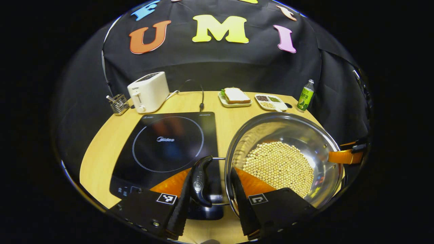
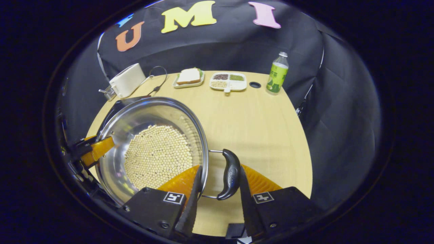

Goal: First push the handle of the pot to place it horizontally, then grasp the pot with both hands and set it on the induction cooktop.

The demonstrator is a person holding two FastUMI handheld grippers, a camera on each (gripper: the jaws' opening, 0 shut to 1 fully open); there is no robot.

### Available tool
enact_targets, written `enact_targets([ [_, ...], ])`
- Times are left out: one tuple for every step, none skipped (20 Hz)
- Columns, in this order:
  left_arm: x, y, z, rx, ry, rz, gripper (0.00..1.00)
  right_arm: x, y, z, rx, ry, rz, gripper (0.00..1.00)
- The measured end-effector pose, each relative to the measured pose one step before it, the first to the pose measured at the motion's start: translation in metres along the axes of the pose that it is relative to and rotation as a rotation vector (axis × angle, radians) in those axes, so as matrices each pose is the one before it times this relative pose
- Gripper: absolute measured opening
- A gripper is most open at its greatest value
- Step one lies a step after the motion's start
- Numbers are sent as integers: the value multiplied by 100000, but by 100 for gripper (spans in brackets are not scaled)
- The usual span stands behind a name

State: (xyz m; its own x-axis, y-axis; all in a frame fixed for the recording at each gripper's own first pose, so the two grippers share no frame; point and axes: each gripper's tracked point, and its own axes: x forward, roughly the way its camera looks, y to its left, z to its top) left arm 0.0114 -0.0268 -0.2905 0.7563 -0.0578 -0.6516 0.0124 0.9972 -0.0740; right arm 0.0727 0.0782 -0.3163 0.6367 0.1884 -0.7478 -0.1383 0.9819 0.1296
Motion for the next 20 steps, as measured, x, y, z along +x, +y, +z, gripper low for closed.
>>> enact_targets([
  [-566, 1005, -223, -55, -470, 1064, 61, -192, 1006, -235, -136, -155, 977, 58],
  [-524, 959, -165, -369, -78, 896, 61, -172, 1038, -147, -279, -298, 901, 58],
  [-424, 1025, -120, -507, -227, 838, 61, -193, 1034, -53, -477, -407, 758, 58],
  [-452, 841, 107, 118, -546, 818, 61, -141, 1003, 28, -758, -312, 674, 58],
  [-384, 964, 127, 209, -745, 961, 61, -38, 902, 183, -209, -555, 603, 58],
  [-199, 938, 106, -169, -487, 906, 61, 118, 963, 288, -597, -157, 532, 58],
  [-113, 916, 56, -640, -89, 888, 61, 102, 888, 265, -385, -179, 507, 57],
  [-34, 854, 177, -723, -100, 742, 61, 153, 933, 403, -560, -269, 407, 58],
  [121, 956, 301, -627, 90, 670, 61, 194, 932, 473, -686, -272, 386, 57],
  [141, 975, 134, -393, 50, 623, 61, 308, 940, 380, -577, 152, 369, 59],
  [272, 858, 305, 284, -51, 417, 61, 284, 890, 455, -143, 44, 362, 59],
  [367, 976, 341, 350, -55, 670, 61, 549, 949, 608, 92, 125, 562, 58],
  [367, 987, 435, 688, -481, 898, 61, 597, 957, 620, 890, 21, 392, 57],
  [555, 1139, 402, 518, -55, 1371, 61, 555, 1010, 600, 469, 132, 251, 58],
  [488, 866, 518, -176, -143, 949, 61, 562, 941, 572, -245, 376, 107, 57],
  [626, 868, 468, -70, 87, 812, 61, 575, 858, 619, -741, -35, 375, 57],
  [584, 836, 397, -305, 114, 479, 61, 571, 805, 681, -581, 457, 143, 58],
  [618, 769, 213, -116, 268, 721, 61, 667, 705, 735, 170, 12, 113, 57],
  [617, 838, 330, 582, 220, 863, 61, 629, 826, 689, -852, 145, 257, 58],
  [674, 775, 394, -94, 103, 829, 61, 585, 716, 723, -922, -234, 214, 57],
])
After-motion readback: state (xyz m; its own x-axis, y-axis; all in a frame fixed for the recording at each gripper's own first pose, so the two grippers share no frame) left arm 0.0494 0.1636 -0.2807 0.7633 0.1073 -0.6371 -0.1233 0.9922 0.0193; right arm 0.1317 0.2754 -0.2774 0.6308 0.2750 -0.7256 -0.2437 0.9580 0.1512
